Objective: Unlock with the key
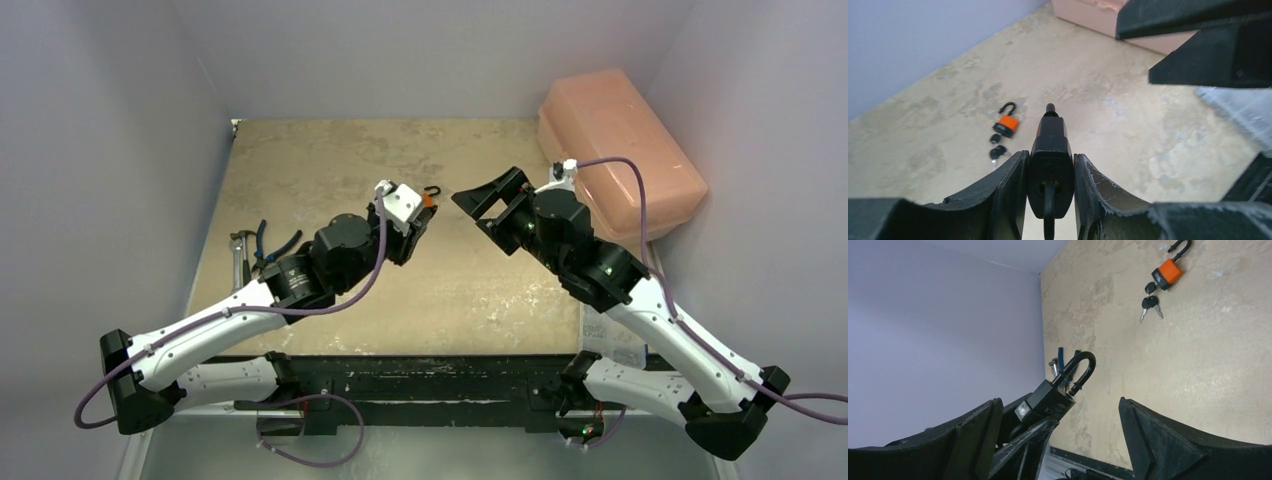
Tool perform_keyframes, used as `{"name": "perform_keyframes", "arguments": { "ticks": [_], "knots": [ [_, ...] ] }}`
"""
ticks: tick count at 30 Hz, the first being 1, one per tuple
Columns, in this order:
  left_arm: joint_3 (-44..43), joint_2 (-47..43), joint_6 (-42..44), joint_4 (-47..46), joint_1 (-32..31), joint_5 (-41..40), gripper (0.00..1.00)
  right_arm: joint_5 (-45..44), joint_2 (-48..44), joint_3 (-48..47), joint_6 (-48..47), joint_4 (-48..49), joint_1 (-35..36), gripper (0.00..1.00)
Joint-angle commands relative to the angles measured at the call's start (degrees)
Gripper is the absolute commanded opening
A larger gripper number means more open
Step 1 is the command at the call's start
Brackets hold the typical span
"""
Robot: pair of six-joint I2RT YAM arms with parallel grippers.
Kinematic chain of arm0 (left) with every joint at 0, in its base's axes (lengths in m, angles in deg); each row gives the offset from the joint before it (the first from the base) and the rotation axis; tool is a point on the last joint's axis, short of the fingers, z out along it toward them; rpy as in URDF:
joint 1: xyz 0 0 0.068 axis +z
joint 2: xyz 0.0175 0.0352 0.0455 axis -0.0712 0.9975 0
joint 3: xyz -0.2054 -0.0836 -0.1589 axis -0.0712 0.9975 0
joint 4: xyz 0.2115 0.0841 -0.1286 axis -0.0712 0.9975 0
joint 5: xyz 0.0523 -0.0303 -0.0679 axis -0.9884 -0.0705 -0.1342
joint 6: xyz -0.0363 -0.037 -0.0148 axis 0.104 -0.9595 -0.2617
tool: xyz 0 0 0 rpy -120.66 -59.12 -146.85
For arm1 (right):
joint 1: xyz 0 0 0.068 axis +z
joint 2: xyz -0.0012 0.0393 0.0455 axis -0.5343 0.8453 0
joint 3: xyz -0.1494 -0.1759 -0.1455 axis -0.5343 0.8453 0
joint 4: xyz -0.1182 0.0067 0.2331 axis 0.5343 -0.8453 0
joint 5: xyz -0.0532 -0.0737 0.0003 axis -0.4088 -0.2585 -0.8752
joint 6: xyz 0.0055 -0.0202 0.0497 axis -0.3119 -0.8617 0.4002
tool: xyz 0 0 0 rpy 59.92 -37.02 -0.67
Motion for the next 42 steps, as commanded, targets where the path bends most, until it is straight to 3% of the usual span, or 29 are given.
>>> {"name": "perform_keyframes", "arguments": {
  "ticks": [1, 8, 14, 21, 30, 34, 37, 42],
  "knots": [
    [1.00, -1.08, 13.34, -9.64, 0.04, -4.30, 0.00, -4.01, 2.01, -4.86, 3.38, -7.19, -0.17, 0.94],
    [11.25, 0.30, 27.77, -21.72, 0.13, 0.70, 0.00, -3.25, 2.94, -6.44, 4.80, -7.43, -0.17, 0.90],
    [18.70, -2.78, 27.59, -30.76, 2.54, 12.88, 0.00, -2.75, 4.67, -5.56, 7.19, -7.78, -0.17, 0.89],
    [27.51, -8.15, 25.00, -40.88, 5.58, 21.74, 0.00, 1.49, 8.50, -1.36, 11.33, -6.58, -0.25, 0.86],
    [32.29, -13.12, 25.00, -46.42, 5.97, 23.51, 0.00, 7.58, 14.28, -0.24, 12.51, -0.98, -0.29, 0.79],
    [32.78, -13.04, 22.78, -48.53, 6.29, 23.35, 0.00, 11.29, 16.32, -0.22, 10.79, 2.62, -0.35, 0.69],
    [33.50, -13.29, 20.22, -51.20, 6.72, 21.08, 0.00, 12.87, 16.95, 0.32, 9.83, 4.14, -0.35, 0.58],
    [35.38, -13.76, 15.03, -56.98, 9.29, 14.30, 0.00, 13.94, 16.09, 2.60, 9.01, 5.92, -0.33, 0.53]
  ]
}}
